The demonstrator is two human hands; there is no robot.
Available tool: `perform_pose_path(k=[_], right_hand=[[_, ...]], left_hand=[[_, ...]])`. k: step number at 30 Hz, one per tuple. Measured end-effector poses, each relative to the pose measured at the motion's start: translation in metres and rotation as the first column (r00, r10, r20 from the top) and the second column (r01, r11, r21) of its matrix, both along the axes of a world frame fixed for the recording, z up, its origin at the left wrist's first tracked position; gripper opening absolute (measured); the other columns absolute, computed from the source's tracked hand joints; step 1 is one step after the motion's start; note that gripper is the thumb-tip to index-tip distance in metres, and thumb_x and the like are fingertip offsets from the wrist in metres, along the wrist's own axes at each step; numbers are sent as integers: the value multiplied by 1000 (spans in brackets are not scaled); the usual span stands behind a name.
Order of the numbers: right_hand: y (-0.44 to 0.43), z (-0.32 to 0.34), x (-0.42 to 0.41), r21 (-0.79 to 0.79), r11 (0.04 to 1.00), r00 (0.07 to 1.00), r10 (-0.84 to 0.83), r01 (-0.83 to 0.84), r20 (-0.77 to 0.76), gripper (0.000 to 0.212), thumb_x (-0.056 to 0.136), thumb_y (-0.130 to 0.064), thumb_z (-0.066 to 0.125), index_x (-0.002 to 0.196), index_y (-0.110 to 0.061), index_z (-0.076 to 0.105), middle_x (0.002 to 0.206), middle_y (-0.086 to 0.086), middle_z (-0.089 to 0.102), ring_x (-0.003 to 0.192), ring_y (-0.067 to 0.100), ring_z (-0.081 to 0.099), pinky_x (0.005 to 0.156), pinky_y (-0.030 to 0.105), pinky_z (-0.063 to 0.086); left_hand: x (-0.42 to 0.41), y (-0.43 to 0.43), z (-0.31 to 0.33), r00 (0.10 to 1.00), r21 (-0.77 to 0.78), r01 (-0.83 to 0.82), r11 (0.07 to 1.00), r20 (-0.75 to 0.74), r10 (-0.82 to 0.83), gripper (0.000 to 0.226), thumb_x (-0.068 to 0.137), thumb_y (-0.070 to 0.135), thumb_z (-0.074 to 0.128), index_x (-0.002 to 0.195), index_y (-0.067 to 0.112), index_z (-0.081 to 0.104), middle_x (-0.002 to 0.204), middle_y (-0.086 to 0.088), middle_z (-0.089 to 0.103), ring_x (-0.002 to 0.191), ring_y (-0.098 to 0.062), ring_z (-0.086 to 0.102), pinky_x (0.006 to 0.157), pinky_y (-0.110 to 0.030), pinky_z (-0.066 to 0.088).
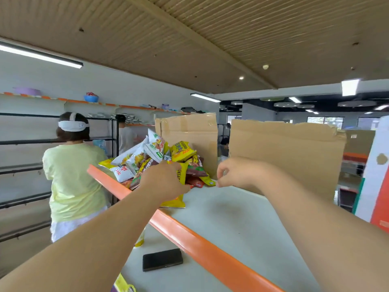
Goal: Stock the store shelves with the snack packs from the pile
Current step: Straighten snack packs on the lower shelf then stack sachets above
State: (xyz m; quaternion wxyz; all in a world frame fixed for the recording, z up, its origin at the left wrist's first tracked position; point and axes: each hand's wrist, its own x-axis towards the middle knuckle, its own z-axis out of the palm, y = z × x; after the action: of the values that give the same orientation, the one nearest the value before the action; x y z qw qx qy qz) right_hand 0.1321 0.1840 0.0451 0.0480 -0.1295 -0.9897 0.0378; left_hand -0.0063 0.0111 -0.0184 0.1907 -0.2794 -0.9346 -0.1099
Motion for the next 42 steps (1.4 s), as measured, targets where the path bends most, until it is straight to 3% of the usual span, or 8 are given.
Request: perform_pose_path(k=[4,11,17,19,22,29,34,42], right_hand=[[-6,-2,-22,5,999,998,-53,53,45,26,90,-45,67,109,-27,67,115,-3,64,105,19,60,91,36,51],[-7,-32,-58,-70,988,990,-138,138,7,25,87,-39,67,97,-16,66,95,7,64,84,27,59,65,31,41],[11,-45,-51,-46,956,957,-287,289,33,17,95,-23,52,79,-18,57,67,1,50,55,15,44,50,26,30],[19,-49,-50,-56,951,952,-305,305,15,17,96,-26,51,79,-27,55,78,-2,58,65,17,52,57,27,38],[28,-57,-47,-104,953,959,-281,283,36,29,97,-32,54,124,-37,63,126,-8,62,104,19,59,85,30,49],[26,-58,-47,-132,964,972,-222,231,75,31,102,-36,53,132,-36,61,118,-5,58,106,17,54,80,28,41],[26,-60,-45,-188,952,970,-239,241,35,26,96,-49,59,112,-30,68,108,-3,66,101,19,60,83,33,47],[28,-65,-47,-215,921,939,-341,325,-43,38,86,-59,69,89,-21,64,76,-4,63,63,12,53,61,28,41]], left_hand=[[-25,6,-15,999,-42,38,998,-15,-39,71,70,60,66,135,36,47,123,-3,46,108,-32,61,71,-36,44],[-25,40,-28,894,157,444,882,-3,-449,64,69,53,69,130,44,54,125,3,51,111,-23,61,91,-37,52],[-10,91,-22,752,261,620,740,69,-655,30,68,38,73,95,33,61,88,7,65,86,-19,62,69,-31,49],[-17,101,-17,655,254,692,675,171,-736,35,64,43,75,94,33,62,91,11,69,88,-15,65,75,-34,55],[-36,101,-4,539,149,795,588,271,-798,43,65,52,84,101,38,64,102,17,69,93,-4,64,82,-31,54],[-108,98,-14,801,-99,559,823,-191,-567,44,70,55,53,108,38,70,108,11,65,108,-18,58,84,-35,50],[-107,98,-24,872,-99,426,899,-218,-438,44,78,33,70,122,39,65,136,4,53,129,-23,45,95,-42,40],[-105,96,-21,840,-52,492,869,-232,-490,19,83,17,68,99,24,75,102,-2,69,103,-26,61,80,-33,52]])
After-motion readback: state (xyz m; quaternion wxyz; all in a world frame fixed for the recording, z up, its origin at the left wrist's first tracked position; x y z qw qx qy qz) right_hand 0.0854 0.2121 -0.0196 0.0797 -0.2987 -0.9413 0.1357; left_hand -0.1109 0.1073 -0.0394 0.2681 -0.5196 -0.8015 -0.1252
